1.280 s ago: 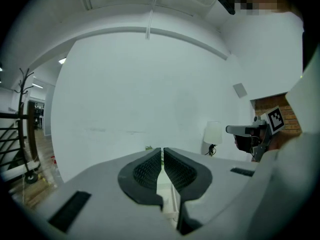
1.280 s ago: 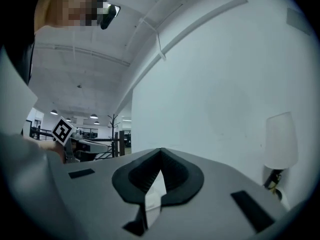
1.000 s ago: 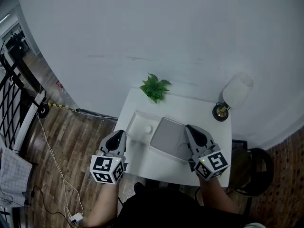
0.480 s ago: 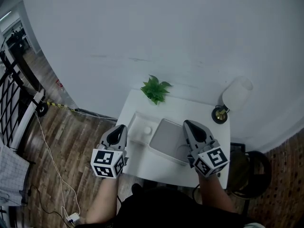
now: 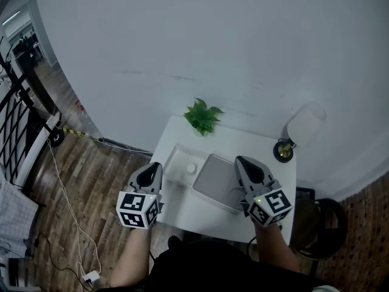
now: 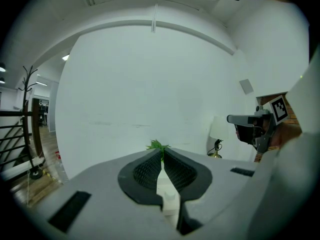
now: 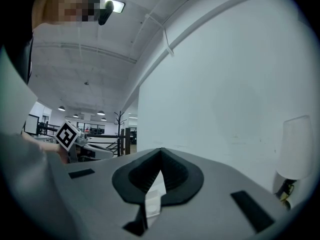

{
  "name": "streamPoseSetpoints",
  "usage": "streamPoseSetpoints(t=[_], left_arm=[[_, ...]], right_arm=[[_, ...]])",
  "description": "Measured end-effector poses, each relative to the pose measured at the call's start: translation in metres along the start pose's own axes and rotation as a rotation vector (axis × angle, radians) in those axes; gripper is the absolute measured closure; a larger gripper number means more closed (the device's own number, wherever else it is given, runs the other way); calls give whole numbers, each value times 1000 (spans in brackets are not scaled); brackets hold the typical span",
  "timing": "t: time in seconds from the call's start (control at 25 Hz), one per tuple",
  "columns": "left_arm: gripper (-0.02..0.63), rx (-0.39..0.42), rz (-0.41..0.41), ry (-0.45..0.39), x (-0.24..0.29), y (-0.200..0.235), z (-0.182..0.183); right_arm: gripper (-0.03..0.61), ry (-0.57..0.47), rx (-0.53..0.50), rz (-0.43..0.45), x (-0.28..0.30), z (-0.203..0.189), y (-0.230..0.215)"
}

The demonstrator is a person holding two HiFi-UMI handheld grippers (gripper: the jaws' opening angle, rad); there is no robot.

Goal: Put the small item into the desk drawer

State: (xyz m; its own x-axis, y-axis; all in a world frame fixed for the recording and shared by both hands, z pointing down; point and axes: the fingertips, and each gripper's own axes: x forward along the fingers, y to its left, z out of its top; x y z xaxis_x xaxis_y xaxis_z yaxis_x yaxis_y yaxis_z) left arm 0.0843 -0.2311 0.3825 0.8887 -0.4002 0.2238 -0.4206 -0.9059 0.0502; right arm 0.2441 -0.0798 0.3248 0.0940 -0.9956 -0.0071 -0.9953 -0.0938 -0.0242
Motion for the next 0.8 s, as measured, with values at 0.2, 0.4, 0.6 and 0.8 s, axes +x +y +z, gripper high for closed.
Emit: streamPoseSetpoints(t=[0.2,0.4,0.6,0.8], left_arm=[[589,5,9,9,0,4,-2],[589,10,7,9,2,3,2],[589,13,-3,23,7,0,-3],[589,11,-10,17,9,-2,2]], right_arm=[[575,8,3,15,2,-2,3],[575,7,6,24,4,-2,3],[575,6,12,23,2,-4,0],[575,4,15,25,2,-2,-2]])
